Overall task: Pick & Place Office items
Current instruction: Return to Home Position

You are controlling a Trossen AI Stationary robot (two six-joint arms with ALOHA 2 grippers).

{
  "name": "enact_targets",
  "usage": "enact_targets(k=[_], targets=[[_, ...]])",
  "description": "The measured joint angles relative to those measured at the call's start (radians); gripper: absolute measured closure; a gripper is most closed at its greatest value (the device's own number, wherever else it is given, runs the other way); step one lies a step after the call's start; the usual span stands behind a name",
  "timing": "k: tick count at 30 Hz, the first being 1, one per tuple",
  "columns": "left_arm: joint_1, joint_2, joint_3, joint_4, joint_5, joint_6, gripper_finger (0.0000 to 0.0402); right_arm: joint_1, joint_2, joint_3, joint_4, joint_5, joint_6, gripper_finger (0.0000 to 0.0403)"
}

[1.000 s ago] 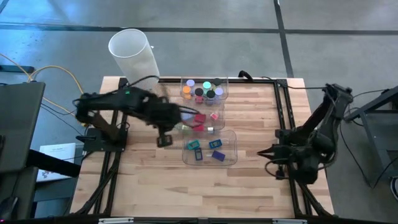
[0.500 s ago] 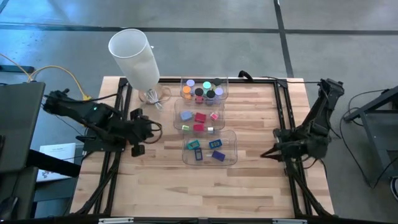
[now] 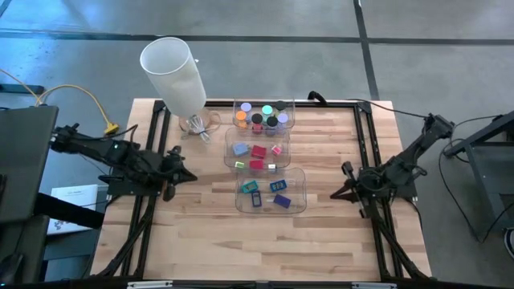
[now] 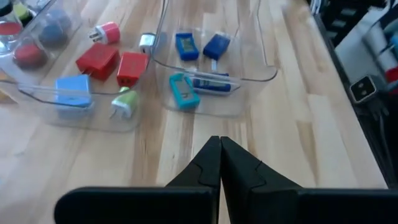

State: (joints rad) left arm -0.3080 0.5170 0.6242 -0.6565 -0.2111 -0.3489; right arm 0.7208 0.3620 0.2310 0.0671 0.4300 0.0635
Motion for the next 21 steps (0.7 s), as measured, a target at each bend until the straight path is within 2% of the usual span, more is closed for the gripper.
enact_targets(k=[4,8,14,21], targets=[[-0.005,-0.118,-0.150,0.140,0.001,0.017,0.0401,-0.064,-0.012,-0.094,0.142,-0.075,-0.036,0.0401],[-0.009,-0.200,-0.273,0.258,0.001,0.046,0.0401,-0.116,-0.020,-0.154,0.187,-0.162,0.007,0.0401],[-0.009,-0.276,-0.396,0.378,0.040,0.077,0.0401,-0.170,-0.024,-0.220,0.245,-0.172,0.062,0.0401],[-0.009,-0.308,-0.490,0.526,0.041,0.158,0.0401,-0.215,-0.023,-0.222,0.274,-0.210,0.057,0.0401]])
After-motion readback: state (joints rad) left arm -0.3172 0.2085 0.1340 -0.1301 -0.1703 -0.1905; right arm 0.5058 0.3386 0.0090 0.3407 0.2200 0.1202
